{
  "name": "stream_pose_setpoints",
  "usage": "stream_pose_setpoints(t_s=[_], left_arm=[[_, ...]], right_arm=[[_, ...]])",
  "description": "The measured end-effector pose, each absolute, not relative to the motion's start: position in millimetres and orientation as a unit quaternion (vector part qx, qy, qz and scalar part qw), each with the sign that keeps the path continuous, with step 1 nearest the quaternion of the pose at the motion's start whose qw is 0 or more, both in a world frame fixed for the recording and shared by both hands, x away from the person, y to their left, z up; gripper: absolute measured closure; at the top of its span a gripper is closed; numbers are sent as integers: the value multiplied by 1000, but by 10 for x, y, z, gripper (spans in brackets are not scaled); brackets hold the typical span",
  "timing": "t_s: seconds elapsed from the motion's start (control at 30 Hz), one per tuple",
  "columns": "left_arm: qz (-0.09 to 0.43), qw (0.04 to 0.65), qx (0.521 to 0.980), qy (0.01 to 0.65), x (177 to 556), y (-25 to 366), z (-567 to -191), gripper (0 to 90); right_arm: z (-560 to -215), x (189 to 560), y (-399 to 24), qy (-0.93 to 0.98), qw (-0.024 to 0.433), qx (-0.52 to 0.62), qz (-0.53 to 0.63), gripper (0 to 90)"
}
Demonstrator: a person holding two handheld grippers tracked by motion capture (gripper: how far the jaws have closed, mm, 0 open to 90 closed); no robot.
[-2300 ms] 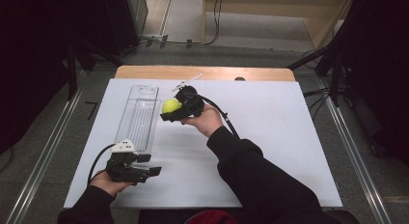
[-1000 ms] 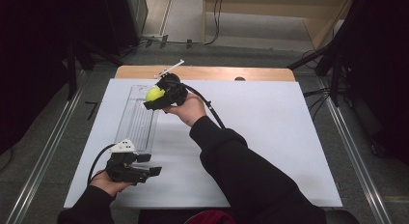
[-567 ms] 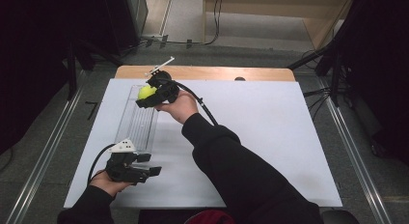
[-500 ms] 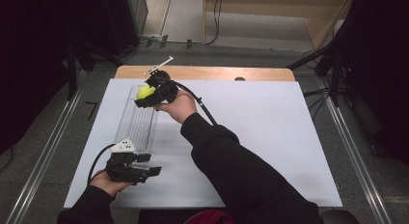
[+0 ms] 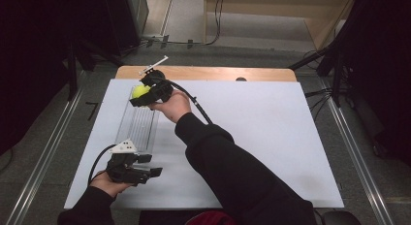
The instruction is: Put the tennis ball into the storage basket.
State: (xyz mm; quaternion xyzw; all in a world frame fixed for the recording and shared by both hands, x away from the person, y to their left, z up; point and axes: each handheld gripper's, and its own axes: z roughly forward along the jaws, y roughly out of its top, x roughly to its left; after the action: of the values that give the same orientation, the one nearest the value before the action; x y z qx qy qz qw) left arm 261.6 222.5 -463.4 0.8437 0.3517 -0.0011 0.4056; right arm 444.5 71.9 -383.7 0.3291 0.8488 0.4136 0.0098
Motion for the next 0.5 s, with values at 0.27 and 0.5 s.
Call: stream_pose_setpoints(t_s=[0.27,0.5], left_arm=[[-1,405,844,350,2615,2227,-4632,296],[-1,406,844,350,2613,2228,-4632,296]], right_arm=[[-3850,4436,842,854,12,324,407,232],[-3873,4434,926,857,14,320,404,232]])
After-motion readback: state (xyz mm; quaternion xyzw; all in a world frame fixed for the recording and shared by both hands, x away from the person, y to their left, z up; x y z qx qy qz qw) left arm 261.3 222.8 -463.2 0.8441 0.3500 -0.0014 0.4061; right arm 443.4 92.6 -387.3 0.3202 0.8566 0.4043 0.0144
